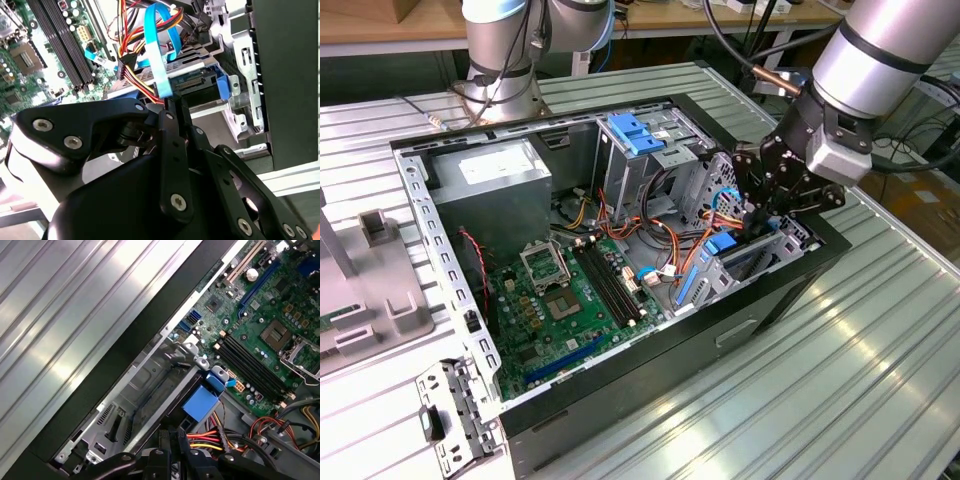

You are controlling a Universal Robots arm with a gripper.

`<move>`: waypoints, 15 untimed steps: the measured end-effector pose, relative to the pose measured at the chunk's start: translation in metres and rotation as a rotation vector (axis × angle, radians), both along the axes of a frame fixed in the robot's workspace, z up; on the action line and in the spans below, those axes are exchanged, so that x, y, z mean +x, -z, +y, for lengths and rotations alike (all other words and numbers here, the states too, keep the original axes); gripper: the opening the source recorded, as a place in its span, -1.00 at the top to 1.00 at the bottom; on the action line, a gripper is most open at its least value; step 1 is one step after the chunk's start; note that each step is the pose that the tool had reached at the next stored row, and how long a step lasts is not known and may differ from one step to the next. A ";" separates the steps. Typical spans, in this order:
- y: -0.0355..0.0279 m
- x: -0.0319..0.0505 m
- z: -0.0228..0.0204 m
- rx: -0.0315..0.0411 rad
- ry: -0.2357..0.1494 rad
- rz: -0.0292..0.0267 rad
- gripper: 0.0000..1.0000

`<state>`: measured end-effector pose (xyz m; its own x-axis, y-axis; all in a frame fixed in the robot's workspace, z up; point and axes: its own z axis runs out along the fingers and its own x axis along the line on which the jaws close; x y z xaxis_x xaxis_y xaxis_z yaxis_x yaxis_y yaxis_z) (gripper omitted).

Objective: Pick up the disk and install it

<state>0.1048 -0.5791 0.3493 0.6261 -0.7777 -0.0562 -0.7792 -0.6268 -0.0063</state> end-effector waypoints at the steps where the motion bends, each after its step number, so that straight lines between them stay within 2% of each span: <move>1: 0.0001 0.0000 0.0000 0.0000 0.008 0.0000 0.66; 15: 0.0012 0.0000 0.0000 -0.0001 0.156 0.0000 0.66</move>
<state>0.1049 -0.5791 0.3481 0.4974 -0.8657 -0.0561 -0.8672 -0.4979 -0.0063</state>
